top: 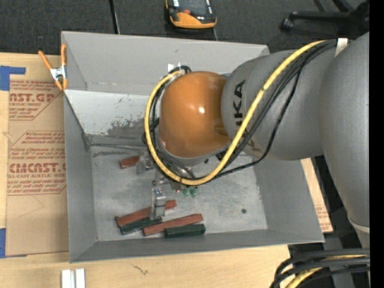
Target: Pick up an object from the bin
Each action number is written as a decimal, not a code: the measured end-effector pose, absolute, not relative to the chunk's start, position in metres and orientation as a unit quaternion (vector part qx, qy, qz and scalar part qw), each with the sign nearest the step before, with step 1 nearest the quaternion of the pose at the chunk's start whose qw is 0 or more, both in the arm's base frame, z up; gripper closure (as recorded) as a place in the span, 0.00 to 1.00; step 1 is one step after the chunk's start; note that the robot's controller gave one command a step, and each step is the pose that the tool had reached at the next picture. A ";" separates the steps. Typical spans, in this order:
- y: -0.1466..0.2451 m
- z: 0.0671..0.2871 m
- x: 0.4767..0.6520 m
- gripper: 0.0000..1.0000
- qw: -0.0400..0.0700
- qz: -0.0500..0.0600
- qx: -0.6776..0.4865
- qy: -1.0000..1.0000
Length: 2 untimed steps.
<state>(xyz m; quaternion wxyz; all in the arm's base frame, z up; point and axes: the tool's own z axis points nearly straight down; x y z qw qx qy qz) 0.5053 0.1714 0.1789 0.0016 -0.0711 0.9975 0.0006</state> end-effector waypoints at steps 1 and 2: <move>0.131 0.159 0.483 0.00 -0.001 0.000 -0.061 0.998; 0.148 0.132 0.485 0.00 0.000 0.000 -0.222 0.975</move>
Offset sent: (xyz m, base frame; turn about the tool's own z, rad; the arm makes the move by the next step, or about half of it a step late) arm -0.0199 -0.0195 -0.0545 -0.3313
